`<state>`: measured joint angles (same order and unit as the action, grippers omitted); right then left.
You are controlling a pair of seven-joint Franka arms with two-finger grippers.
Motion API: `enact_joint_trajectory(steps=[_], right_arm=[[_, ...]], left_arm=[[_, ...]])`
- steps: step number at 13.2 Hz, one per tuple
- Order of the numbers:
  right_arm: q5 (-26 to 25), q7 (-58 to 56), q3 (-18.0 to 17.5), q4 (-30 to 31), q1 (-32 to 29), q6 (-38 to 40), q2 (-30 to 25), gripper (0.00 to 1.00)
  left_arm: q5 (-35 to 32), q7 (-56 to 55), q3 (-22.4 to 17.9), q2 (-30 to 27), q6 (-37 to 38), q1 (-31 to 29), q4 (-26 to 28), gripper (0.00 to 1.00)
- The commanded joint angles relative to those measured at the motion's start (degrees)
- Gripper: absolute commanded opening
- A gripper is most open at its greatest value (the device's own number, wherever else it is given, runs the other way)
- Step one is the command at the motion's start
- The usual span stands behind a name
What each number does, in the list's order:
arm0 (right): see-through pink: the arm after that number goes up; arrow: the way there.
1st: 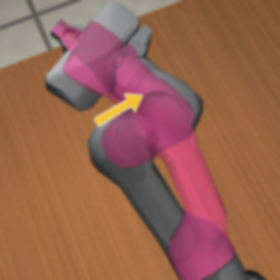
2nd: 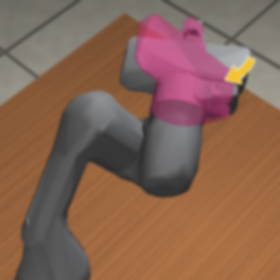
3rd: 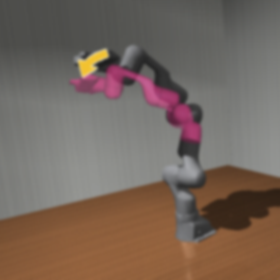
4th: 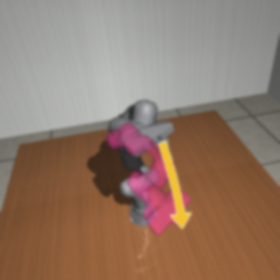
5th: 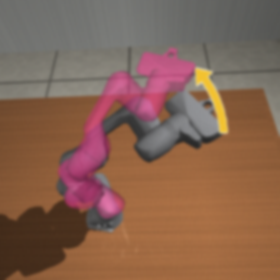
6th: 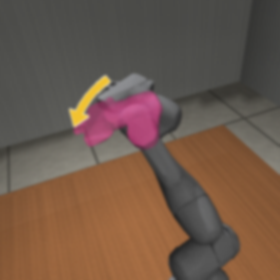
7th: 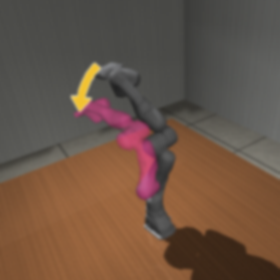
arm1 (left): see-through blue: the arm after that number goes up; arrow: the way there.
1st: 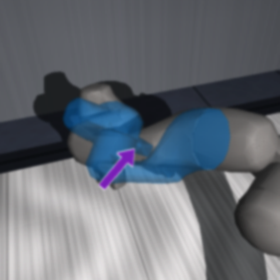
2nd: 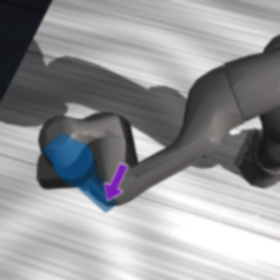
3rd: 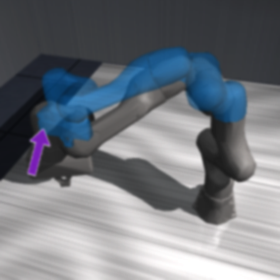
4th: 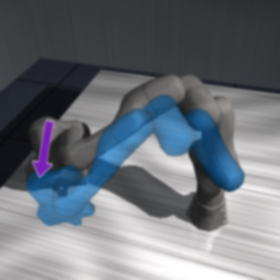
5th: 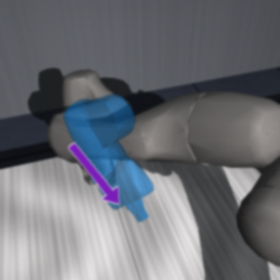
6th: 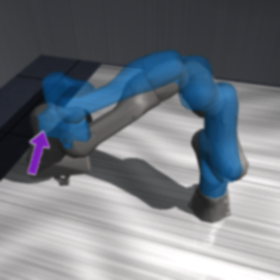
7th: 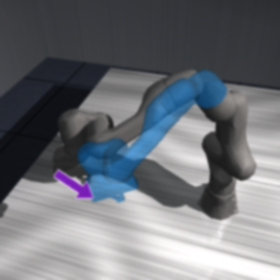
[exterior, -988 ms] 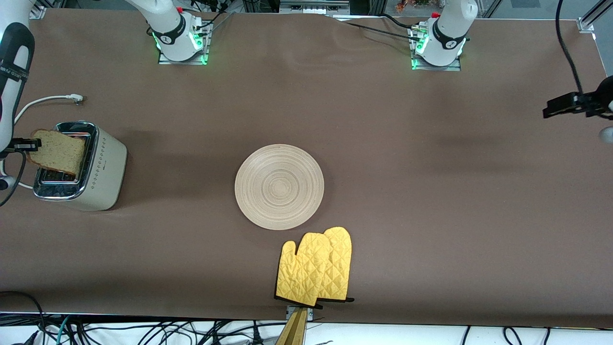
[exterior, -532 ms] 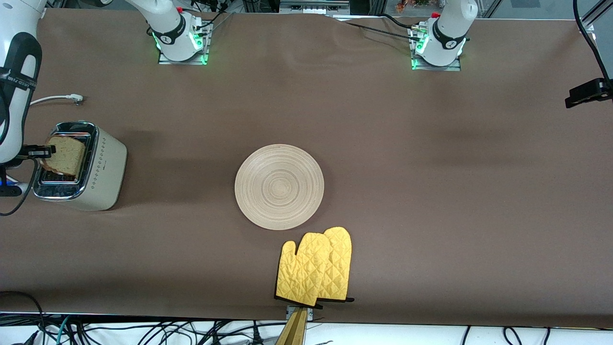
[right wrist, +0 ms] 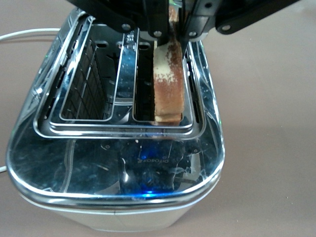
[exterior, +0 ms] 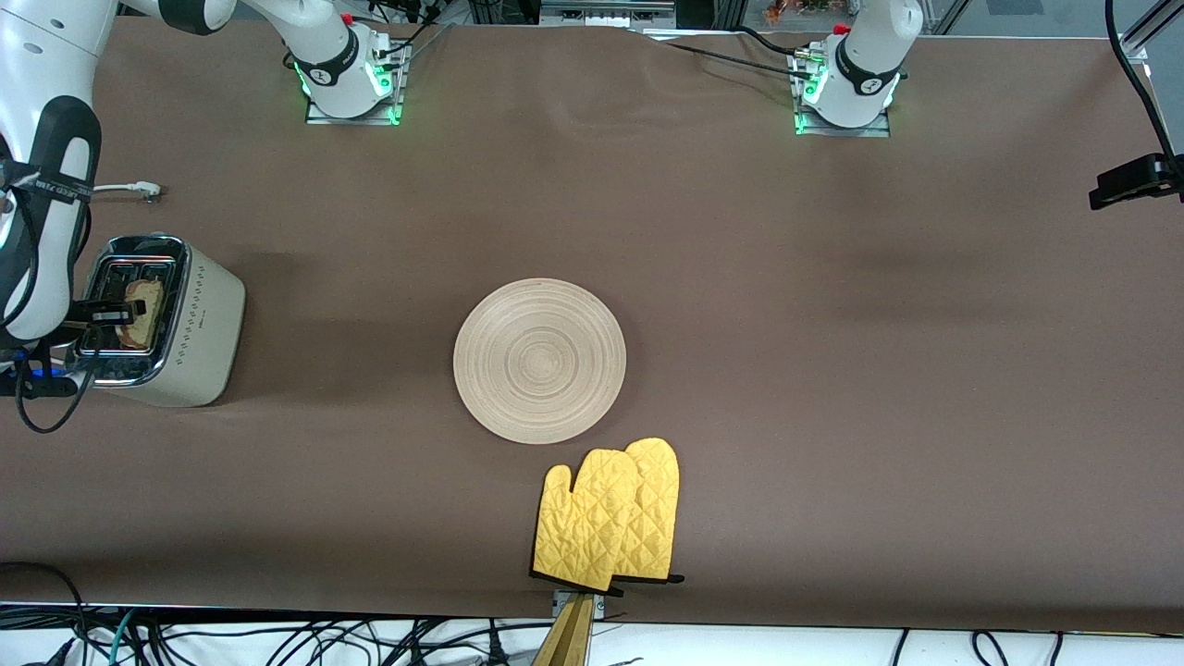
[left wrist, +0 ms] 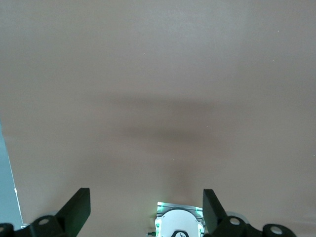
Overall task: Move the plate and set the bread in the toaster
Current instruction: 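Open the right gripper and release the bread in the slot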
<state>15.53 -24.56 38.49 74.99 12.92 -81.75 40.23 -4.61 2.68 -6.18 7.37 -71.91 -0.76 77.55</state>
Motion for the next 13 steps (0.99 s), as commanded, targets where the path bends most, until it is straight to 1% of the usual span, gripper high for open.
enact_joint_trajectory(steps=[1,2,4,6,7,9,11,13], right_arm=[[2.13,0.21,-0.09,-0.10,-0.17,-0.43,0.55,0.55],[2.22,0.21,-0.09,-0.10,-0.17,-0.43,0.55,1.00],[2.22,0.21,0.00,-0.54,-0.17,-0.43,0.28,1.00],[2.57,0.13,0.09,-2.72,-0.17,-0.43,-0.07,1.00],[2.57,0.04,0.18,-4.04,-0.17,-0.43,-0.15,1.00],[2.57,-0.05,0.26,-6.07,-0.08,-0.43,-1.12,1.00],[2.57,-0.22,0.70,-6.78,0.09,0.27,-1.82,1.00],[2.40,-0.40,0.27,-6.78,0.18,0.62,-6.11,1.00]], left_arm=[[-3.38,0.40,0.81,0.19,0.72,0.50,-0.64,1.00],[-2.86,0.40,0.82,0.19,0.72,0.50,-0.64,1.00],[-3.12,0.48,0.82,0.19,0.72,0.32,-0.47,1.00],[-3.21,0.49,0.82,0.54,0.63,0.41,-0.12,1.00],[-2.25,0.66,0.82,0.72,-1.28,0.32,0.93,1.00],[-0.58,1.63,0.64,0.63,-8.74,-0.29,6.02,1.00],[0.04,1.54,0.73,0.72,-10.08,-0.21,7.09,1.00],[1.97,1.54,0.82,0.98,-11.75,-0.12,7.79,1.00]])
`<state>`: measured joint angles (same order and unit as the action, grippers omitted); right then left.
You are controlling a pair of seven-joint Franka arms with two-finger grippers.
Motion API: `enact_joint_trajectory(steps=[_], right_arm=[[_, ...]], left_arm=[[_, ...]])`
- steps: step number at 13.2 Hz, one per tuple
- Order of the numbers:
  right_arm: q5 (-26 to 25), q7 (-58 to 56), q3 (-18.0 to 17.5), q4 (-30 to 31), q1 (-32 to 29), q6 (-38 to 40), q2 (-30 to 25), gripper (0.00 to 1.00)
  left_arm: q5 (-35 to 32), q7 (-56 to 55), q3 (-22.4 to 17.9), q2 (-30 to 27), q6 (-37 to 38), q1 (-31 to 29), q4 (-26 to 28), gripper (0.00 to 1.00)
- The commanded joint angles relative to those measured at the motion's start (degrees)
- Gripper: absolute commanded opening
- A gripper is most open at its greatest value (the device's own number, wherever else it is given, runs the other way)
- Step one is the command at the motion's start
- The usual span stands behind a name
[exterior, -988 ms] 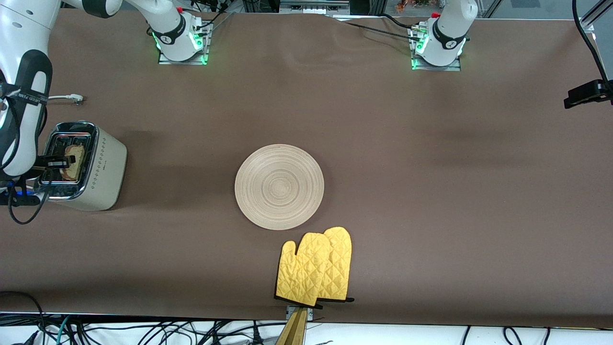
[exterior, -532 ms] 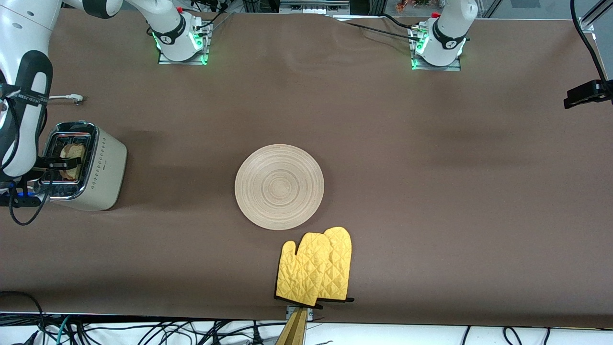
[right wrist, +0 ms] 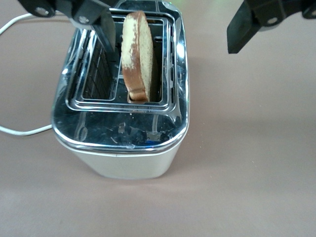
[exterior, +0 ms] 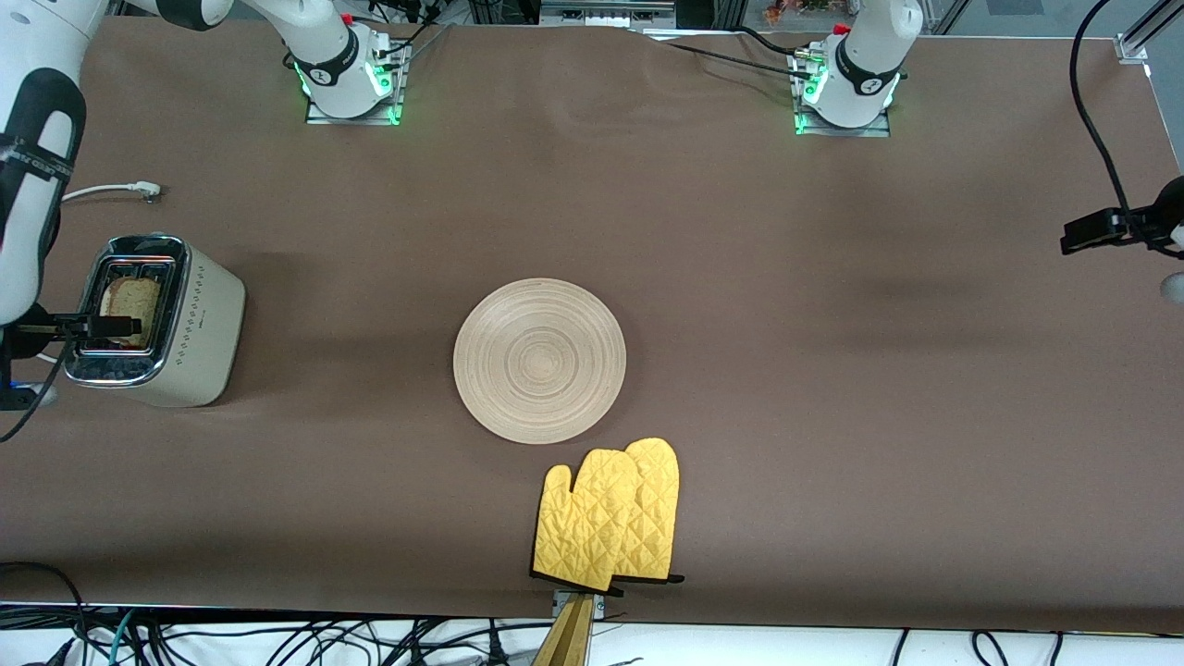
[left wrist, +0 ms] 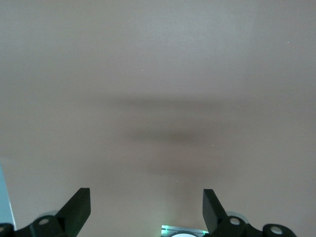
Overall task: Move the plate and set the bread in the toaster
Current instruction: 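Open the right gripper and release the bread in the slot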
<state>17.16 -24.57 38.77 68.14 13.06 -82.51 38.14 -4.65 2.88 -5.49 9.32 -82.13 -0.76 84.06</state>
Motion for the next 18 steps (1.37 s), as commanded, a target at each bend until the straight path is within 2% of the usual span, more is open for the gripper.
enact_joint_trajectory(steps=[1,4,9,15,16,18], right_arm=[[0.68,-0.48,-0.10,0.07,0.04,1.91,-5.34,1.00],[1.03,-0.39,-0.62,0.07,0.83,4.02,-8.51,1.00],[0.94,0.05,-0.45,0.07,6.80,4.02,-8.78,1.00],[0.68,0.31,-0.45,0.07,10.06,3.93,-9.22,1.00],[0.42,0.23,-0.88,0.07,10.06,3.85,-9.92,1.00],[0.16,-0.39,-4.56,1.73,8.49,0.96,-12.46,1.00]], left_arm=[[2.62,1.33,0.13,-0.97,-1.72,-0.12,1.55,1.00],[2.98,1.51,0.21,-0.97,-1.28,0.23,1.99,1.00],[4.74,1.51,0.13,-0.97,-1.28,0.23,1.99,1.00],[4.82,1.42,0.13,-0.88,-1.01,0.23,1.90,1.00],[4.82,1.42,0.13,-0.97,-1.10,0.23,1.90,1.00],[4.82,1.42,0.13,-0.97,-1.02,0.23,1.90,1.00]])
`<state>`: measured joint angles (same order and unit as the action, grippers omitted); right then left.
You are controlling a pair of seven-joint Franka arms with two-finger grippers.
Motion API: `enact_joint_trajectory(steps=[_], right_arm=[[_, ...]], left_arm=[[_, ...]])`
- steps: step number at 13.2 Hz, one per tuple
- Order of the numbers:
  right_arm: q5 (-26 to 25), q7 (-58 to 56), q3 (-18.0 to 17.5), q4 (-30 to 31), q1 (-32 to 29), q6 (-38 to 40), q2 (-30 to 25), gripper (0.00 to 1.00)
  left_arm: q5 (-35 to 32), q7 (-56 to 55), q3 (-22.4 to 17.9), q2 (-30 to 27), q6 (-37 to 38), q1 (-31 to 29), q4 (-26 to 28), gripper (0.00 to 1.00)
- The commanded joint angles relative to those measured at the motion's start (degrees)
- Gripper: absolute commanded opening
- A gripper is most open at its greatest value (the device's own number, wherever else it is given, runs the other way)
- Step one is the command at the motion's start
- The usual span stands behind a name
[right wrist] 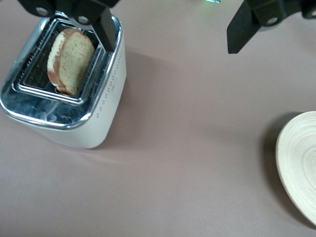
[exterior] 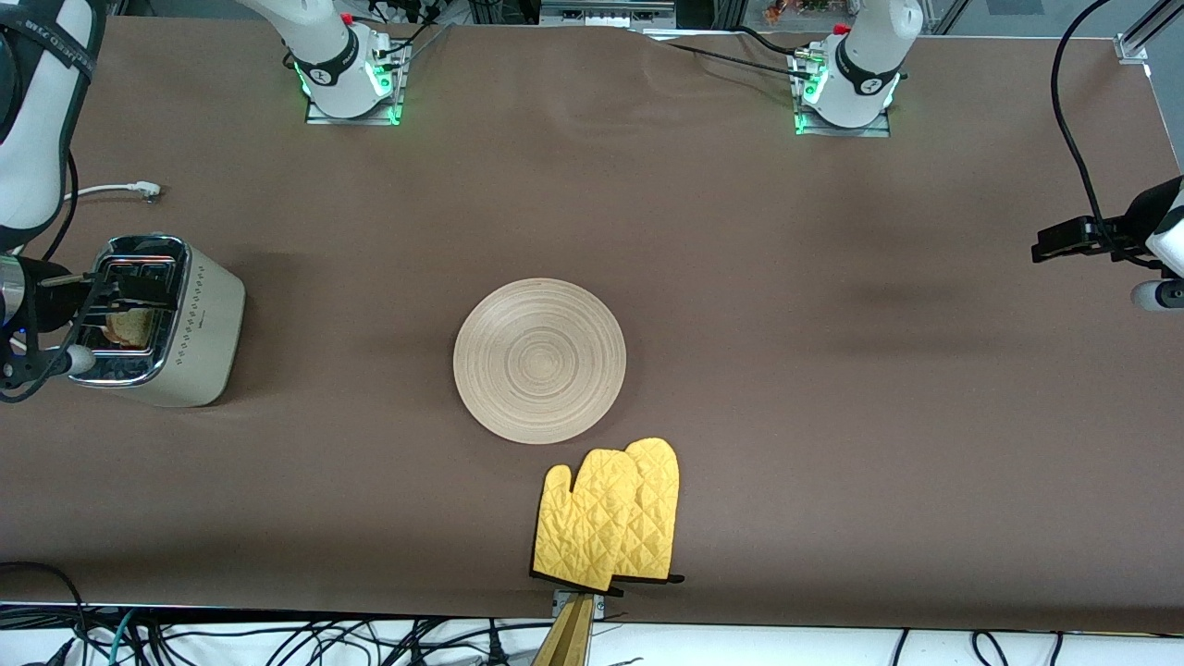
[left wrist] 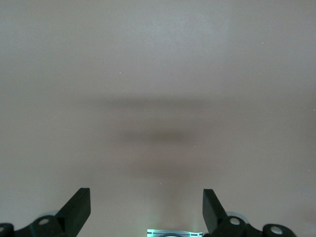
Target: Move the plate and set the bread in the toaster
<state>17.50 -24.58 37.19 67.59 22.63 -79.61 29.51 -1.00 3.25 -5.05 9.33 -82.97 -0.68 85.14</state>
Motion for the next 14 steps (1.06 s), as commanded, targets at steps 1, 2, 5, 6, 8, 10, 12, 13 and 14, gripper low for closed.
enact_joint_trajectory(steps=[1,2,5,6,8,10,12,13,14], right_arm=[[-1.15,-0.55,-5.35,2.98,-2.67,-3.78,-4.54,1.00],[-3.33,-0.03,-9.46,4.81,-4.86,-5.72,-6.55,1.00],[-12.90,0.06,-20.81,10.80,-12.42,-11.87,-13.58,1.00],[-15.20,0.06,-23.19,11.24,-14.44,-12.50,-14.73,1.00],[-17.24,0.06,-26.45,12.21,-17.61,-13.29,-16.92,1.00],[-16.45,0.33,-26.81,16.76,-18.85,-14.60,-20.09,1.00],[-16.10,1.11,-27.43,21.16,-19.65,-18.90,-22.91,1.00],[-16.18,4.25,-29.34,22.05,-20.26,-18.57,-23.87,1.00],[-16.88,10.46,-31.37,22.93,-20.78,-18.31,-24.84,1.00]], left_arm=[[1.17,1.06,-0.31,-0.90,-0.17,0.15,0.90,1.00],[1.17,1.06,-0.31,-0.90,-0.17,0.06,0.91,1.00],[1.44,1.06,-0.31,-0.90,-0.08,0.06,0.91,1.00],[1.44,1.06,-0.31,-0.90,-0.08,0.06,0.91,1.00],[1.44,1.06,-0.31,-0.90,0.18,0.06,0.91,1.00],[1.44,1.06,-0.31,-0.90,0.27,0.06,0.90,1.00],[1.44,1.06,-0.31,-0.90,0.27,0.06,0.91,1.00],[1.44,1.06,-0.31,-0.90,0.27,0.06,0.82,1.00],[1.44,1.06,-0.31,-0.90,0.27,0.06,0.90,1.00]])
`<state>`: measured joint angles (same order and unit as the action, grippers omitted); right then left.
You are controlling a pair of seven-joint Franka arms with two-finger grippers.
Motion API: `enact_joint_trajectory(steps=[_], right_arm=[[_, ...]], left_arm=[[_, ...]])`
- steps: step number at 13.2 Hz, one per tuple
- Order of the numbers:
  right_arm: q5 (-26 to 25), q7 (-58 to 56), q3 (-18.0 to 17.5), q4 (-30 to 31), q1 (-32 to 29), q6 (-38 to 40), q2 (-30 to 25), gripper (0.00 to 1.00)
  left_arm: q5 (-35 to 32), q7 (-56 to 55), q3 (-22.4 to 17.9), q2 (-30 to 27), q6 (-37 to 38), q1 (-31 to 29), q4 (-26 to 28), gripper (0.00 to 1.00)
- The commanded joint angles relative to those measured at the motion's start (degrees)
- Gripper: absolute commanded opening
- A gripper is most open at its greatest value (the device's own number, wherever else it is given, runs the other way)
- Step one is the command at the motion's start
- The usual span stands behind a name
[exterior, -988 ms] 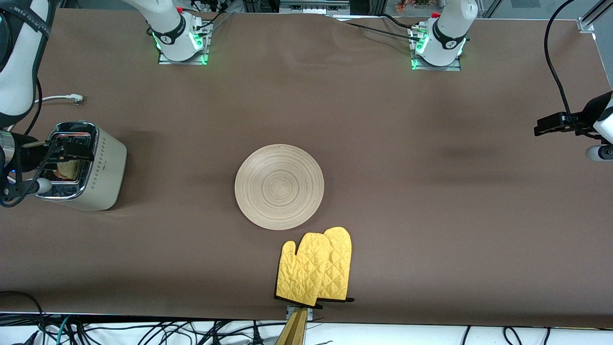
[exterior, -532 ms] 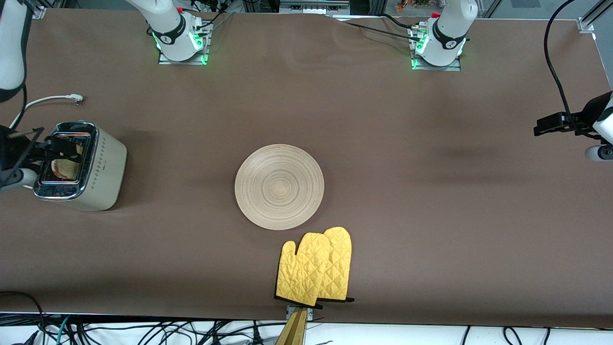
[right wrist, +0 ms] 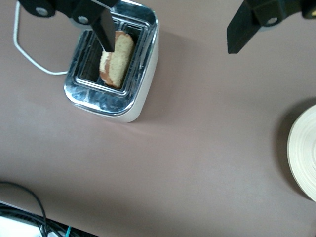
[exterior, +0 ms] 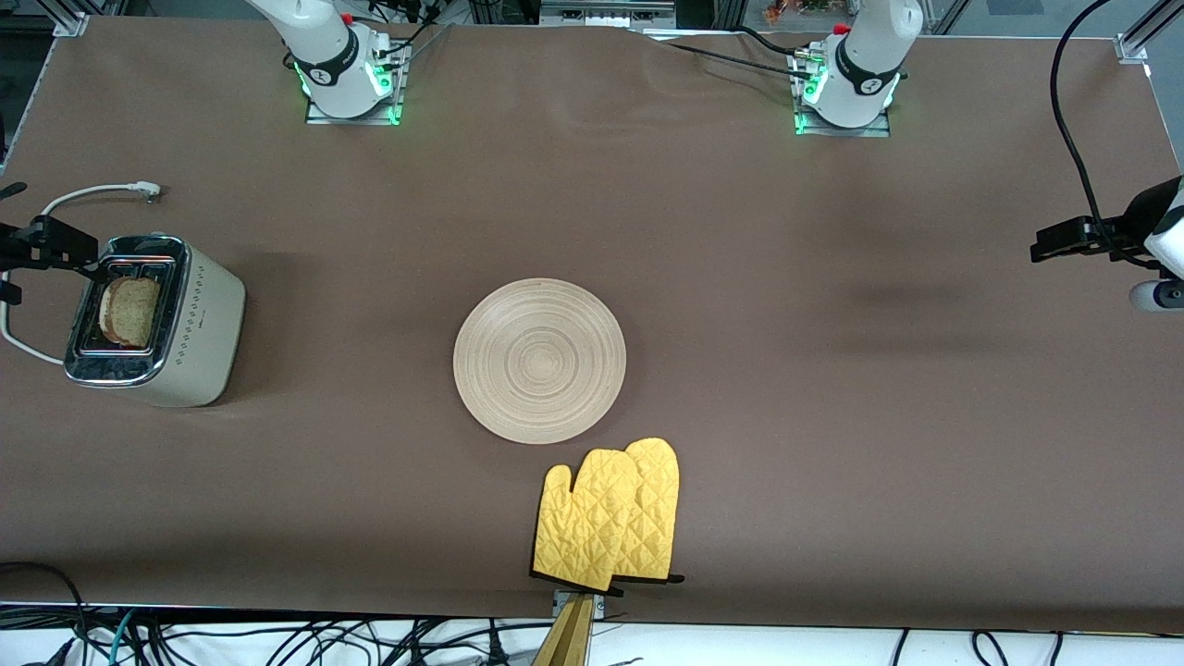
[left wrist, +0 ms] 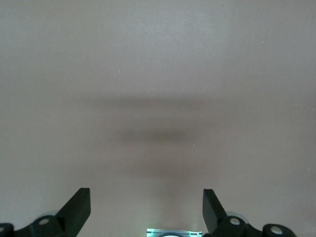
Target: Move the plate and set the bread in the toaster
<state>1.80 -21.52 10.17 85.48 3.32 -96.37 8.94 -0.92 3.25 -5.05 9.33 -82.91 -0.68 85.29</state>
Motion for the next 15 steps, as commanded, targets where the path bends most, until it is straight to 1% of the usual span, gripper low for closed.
enact_joint_trajectory(steps=[1,2,5,11,15], right_arm=[[-1.28,13.64,-5.50,5.31,-1.82,-0.76,-4.89,1.00],[-1.19,16.92,-5.60,5.32,-1.91,0.29,-4.90,1.00],[-1.19,17.30,-5.60,7.33,-2.96,1.27,-4.90,1.00],[-1.36,17.21,-5.33,6.46,-2.88,1.45,-3.67,1.00],[-2.86,17.21,-5.25,6.20,-2.96,2.06,-3.32,1.00]], left_arm=[[1.36,0.97,-0.31,-0.90,0.29,0.06,0.75,1.00],[1.36,1.06,-0.31,-0.90,0.29,0.06,0.75,1.00],[1.36,0.97,-0.31,-0.90,0.29,-0.02,0.75,1.00],[1.36,0.97,-0.31,-0.98,0.64,-0.02,0.67,1.00],[1.36,0.97,-0.31,-0.90,0.64,-0.02,0.67,1.00]])
